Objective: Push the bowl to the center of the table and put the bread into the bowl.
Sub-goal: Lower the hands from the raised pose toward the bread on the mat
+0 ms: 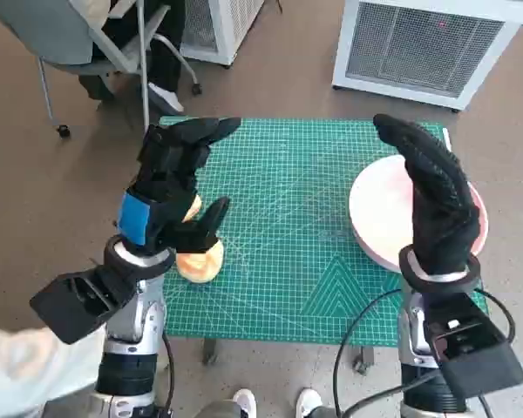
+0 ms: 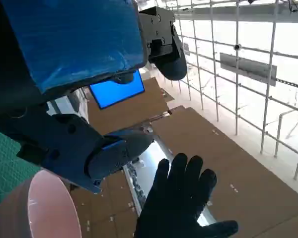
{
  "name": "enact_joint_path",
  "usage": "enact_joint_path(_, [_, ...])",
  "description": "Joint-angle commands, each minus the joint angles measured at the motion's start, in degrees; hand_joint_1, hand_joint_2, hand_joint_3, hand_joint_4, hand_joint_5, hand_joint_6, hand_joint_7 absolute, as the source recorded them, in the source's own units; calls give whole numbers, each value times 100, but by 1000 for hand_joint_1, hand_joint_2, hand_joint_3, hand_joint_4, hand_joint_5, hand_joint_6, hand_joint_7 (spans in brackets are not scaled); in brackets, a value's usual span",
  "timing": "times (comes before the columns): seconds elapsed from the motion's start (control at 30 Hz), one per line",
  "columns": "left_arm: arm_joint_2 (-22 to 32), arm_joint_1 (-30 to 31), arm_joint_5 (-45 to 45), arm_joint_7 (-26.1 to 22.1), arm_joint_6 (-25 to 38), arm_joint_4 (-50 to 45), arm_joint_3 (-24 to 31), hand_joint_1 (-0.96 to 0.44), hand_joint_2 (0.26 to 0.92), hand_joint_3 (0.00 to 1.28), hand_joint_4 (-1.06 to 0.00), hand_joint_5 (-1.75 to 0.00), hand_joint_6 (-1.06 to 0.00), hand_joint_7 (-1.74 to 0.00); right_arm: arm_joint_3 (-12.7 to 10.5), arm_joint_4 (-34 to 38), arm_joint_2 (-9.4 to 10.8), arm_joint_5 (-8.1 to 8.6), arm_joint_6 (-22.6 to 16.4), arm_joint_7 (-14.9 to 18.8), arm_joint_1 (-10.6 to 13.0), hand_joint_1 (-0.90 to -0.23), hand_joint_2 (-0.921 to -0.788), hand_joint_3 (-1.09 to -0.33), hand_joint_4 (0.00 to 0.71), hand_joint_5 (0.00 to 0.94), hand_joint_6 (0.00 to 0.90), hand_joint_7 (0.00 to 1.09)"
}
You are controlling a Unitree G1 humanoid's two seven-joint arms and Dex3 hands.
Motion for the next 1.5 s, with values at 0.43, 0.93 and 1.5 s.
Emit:
enact_joint_path(0.43, [28, -55, 28, -5, 54, 34, -7, -253, 619, 839, 1, -815, 1, -982, -10, 91, -10, -24, 4, 15, 30, -348, -921, -554, 416, 6, 14, 907])
enact_joint_path(0.93, [6, -147, 96, 58, 57, 34, -14, -259, 618, 835, 1, -822, 1, -989, -203, 199, -191, 39, -78, 39, 99, -353, -921, -549, 418, 7, 21, 896])
enact_joint_path(1.5, [10, -136, 142, 161, -2, 71, 54, -263, 617, 831, 1, -832, 1, -997, -1741, 3293, -1169, -181, -995, -1176, -678, -346, -921, -541, 411, 0, 184, 570])
